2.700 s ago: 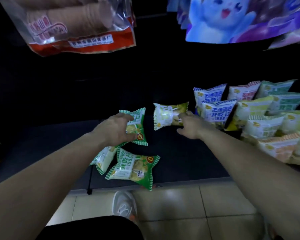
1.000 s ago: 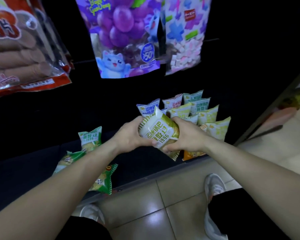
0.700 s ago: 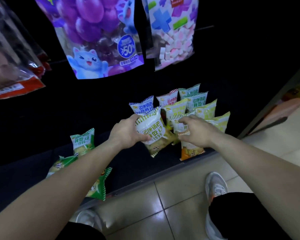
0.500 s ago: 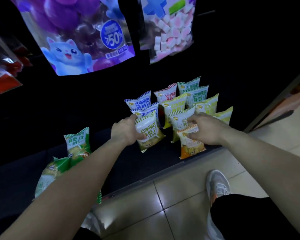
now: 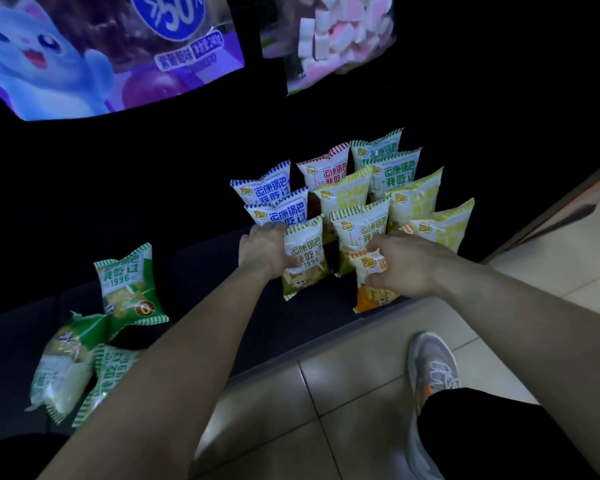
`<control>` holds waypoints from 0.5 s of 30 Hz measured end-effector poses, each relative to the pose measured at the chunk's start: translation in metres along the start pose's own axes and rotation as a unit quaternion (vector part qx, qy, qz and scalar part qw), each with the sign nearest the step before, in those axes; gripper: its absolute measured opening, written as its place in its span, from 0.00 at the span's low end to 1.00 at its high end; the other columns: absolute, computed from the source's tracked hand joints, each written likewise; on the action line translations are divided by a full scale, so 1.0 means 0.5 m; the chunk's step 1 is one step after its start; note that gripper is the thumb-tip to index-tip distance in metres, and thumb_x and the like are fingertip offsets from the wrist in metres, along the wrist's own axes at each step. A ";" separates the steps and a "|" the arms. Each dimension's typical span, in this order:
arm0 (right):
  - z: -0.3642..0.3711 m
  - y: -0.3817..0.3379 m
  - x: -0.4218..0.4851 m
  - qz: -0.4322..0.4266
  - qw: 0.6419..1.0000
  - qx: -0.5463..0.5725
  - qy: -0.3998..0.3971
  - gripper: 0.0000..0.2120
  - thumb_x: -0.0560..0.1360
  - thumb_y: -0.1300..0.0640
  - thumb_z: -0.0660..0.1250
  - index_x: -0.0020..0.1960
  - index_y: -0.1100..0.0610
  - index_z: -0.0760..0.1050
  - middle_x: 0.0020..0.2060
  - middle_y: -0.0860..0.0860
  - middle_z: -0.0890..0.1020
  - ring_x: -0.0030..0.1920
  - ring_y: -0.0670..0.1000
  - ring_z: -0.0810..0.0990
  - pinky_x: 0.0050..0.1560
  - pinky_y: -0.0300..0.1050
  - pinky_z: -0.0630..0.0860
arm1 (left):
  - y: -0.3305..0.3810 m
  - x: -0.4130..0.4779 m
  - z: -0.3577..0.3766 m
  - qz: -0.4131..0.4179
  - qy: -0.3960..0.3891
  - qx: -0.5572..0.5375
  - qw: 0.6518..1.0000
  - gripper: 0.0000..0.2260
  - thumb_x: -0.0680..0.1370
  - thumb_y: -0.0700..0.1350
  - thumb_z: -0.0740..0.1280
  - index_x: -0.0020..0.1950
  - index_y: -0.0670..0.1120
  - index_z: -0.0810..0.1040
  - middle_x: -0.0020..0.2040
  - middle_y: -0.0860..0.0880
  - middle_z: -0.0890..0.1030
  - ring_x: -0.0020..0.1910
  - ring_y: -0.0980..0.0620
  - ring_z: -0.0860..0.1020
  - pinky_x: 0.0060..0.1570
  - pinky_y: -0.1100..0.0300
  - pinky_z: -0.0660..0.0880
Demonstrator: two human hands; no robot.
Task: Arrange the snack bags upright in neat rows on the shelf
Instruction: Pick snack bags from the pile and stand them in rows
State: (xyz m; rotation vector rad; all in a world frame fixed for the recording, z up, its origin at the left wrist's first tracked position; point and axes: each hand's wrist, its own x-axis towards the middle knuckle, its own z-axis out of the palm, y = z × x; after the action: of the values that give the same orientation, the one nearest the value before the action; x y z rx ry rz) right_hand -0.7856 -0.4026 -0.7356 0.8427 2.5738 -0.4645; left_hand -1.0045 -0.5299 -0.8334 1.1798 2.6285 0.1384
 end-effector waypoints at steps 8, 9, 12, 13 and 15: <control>-0.003 -0.014 0.001 0.008 1.000 0.004 -0.015 0.33 0.73 0.39 0.67 0.74 0.47 0.63 0.68 0.50 0.69 0.66 0.55 0.71 0.60 0.53 0.73 | -0.001 0.005 0.014 0.000 0.024 -0.013 1.000 0.38 0.68 0.60 0.75 0.74 0.52 0.64 0.70 0.49 0.70 0.67 0.44 0.66 0.63 0.48 0.66; -0.004 -0.015 0.001 0.008 1.000 0.004 -0.017 0.33 0.73 0.39 0.67 0.74 0.47 0.62 0.69 0.50 0.69 0.66 0.55 0.71 0.60 0.53 0.73 | -0.002 0.003 0.014 0.000 0.026 -0.018 1.000 0.39 0.68 0.60 0.75 0.74 0.52 0.64 0.70 0.50 0.70 0.67 0.45 0.66 0.63 0.48 0.66; -0.004 -0.014 0.001 0.008 1.000 0.009 -0.018 0.34 0.73 0.39 0.67 0.74 0.47 0.62 0.70 0.50 0.69 0.67 0.55 0.70 0.59 0.52 0.73 | -0.001 0.000 0.016 0.001 0.028 -0.018 0.999 0.39 0.69 0.60 0.75 0.75 0.52 0.62 0.71 0.50 0.69 0.68 0.45 0.65 0.65 0.48 0.65; -0.004 -0.014 0.001 0.008 1.000 0.011 -0.020 0.34 0.73 0.39 0.67 0.74 0.47 0.61 0.70 0.50 0.68 0.67 0.55 0.70 0.60 0.52 0.73 | 0.001 -0.002 0.015 0.002 0.029 -0.012 1.000 0.38 0.69 0.60 0.74 0.75 0.52 0.62 0.72 0.50 0.68 0.68 0.44 0.64 0.65 0.47 0.65; -0.003 -0.014 0.001 0.008 1.000 0.011 -0.023 0.34 0.73 0.39 0.68 0.74 0.48 0.62 0.70 0.50 0.68 0.67 0.55 0.70 0.60 0.52 0.73 | 0.005 -0.004 0.016 0.001 0.034 0.003 0.999 0.38 0.70 0.60 0.73 0.75 0.52 0.61 0.72 0.48 0.67 0.68 0.44 0.63 0.65 0.47 0.64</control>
State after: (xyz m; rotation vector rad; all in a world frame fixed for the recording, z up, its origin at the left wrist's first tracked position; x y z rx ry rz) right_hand -0.7909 -0.4070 -0.7332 0.8493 2.5219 -0.5019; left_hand -0.9992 -0.5299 -0.8399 1.1998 2.6890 0.1740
